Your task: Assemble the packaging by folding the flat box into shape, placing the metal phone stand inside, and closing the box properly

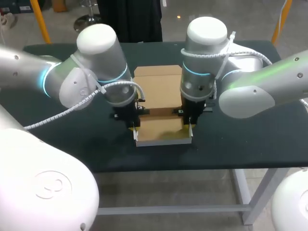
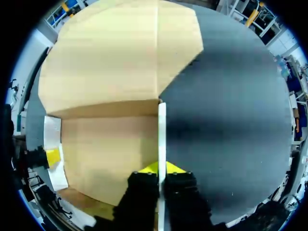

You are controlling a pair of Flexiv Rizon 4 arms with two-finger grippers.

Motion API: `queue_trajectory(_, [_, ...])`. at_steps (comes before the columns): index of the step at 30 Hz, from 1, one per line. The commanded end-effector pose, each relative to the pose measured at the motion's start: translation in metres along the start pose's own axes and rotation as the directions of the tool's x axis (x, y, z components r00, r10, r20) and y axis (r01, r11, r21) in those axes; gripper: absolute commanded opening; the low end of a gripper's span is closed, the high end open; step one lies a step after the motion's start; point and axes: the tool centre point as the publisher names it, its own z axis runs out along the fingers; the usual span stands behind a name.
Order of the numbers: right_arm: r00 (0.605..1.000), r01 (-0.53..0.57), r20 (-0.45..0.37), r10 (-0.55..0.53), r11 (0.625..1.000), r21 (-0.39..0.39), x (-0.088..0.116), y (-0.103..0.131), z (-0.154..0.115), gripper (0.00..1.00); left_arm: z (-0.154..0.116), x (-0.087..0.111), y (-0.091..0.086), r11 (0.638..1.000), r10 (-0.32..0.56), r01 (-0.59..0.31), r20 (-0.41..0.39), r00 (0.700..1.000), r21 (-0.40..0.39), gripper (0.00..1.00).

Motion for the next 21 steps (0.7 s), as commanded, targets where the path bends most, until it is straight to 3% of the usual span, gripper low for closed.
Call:
queue_trajectory(1, [1.000, 0.001, 0.004, -0.001, 1.000, 0.006, -0.0001, 0.0012, -0.0001, 0.00, 0.0050, 0.0021, 0.0008, 1.000, 0.001, -0.002, 0.340, 0.940, 0.001, 0.00])
queue_trajectory(17, [1.000, 0.001, 0.004, -0.001, 1.000, 0.006, -0.0001, 0.0012, -0.0001, 0.00, 0.0098, 0.0004, 0.0024, 1.000, 0.000, -0.003, 0.374, 0.927, 0.006, 0.00])
queue_trajectory(21, [1.000, 0.001, 0.004, -0.001, 1.000, 0.006, -0.0001, 0.0012, -0.0001, 0.18, 0.0098, 0.0002, 0.0026, 1.000, 0.000, -0.004, 0.374, 0.927, 0.009, 0.00])
